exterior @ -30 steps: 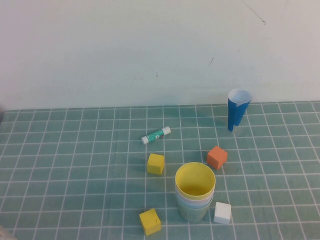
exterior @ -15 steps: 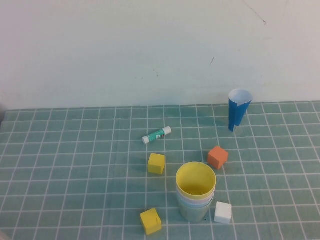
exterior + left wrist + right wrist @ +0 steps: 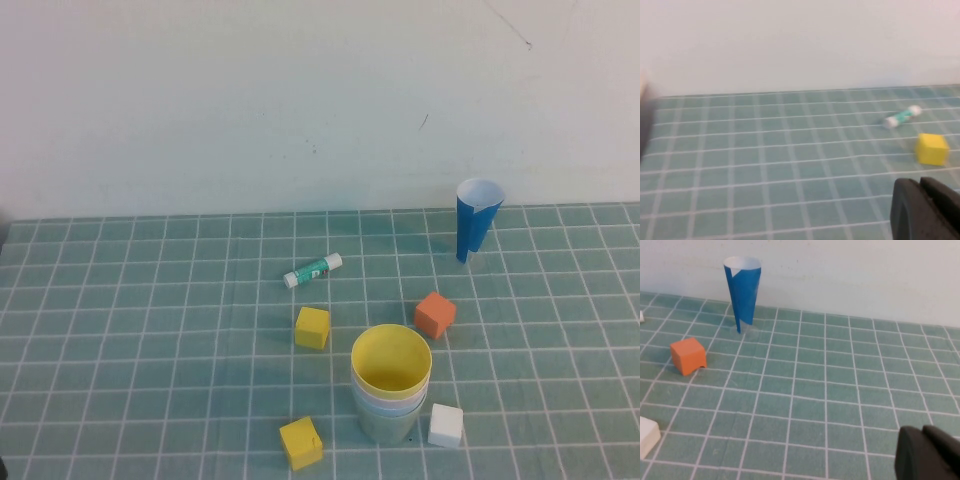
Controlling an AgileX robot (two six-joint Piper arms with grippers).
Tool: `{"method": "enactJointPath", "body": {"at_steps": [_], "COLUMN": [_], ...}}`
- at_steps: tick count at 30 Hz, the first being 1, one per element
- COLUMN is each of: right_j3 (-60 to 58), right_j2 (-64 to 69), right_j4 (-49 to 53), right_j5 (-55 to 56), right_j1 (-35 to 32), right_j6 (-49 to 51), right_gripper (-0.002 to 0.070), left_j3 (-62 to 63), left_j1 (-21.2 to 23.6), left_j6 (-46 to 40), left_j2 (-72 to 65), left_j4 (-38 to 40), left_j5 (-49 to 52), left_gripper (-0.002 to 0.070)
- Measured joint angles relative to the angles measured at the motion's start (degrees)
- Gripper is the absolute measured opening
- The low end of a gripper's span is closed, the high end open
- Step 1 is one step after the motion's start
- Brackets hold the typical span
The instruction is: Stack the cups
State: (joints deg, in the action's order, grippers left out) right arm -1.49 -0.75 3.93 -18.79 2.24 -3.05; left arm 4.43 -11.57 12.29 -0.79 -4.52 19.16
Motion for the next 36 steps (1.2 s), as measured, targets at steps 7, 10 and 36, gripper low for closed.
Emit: {"method": "enactJointPath", "body": {"at_steps": [7,10,36], "right_j3": [0.0,0.0,0.0], "right_j2": [0.0,0.0,0.0], "right_j4": [0.0,0.0,0.0], "right_j5": [0.0,0.0,0.0], "right_j1": [0.0,0.0,0.0], "right_j6": [0.0,0.0,0.0], "right_gripper": [-0.0003,-0.0003,-0.0003], "left_j3": [-2.51,-4.02,-5.36], "left_j1": [10.43,13.02,14.1], "left_j6": [-1.41,-2.96,-7.35], "left_j2": [1.37,1.46,1.6], "left_j4": [-0.49,1.37,7.9], "left_j5": [0.38,0.05,-1.51], "left_gripper": [-0.0002,-0.0001,-0.0001]}}
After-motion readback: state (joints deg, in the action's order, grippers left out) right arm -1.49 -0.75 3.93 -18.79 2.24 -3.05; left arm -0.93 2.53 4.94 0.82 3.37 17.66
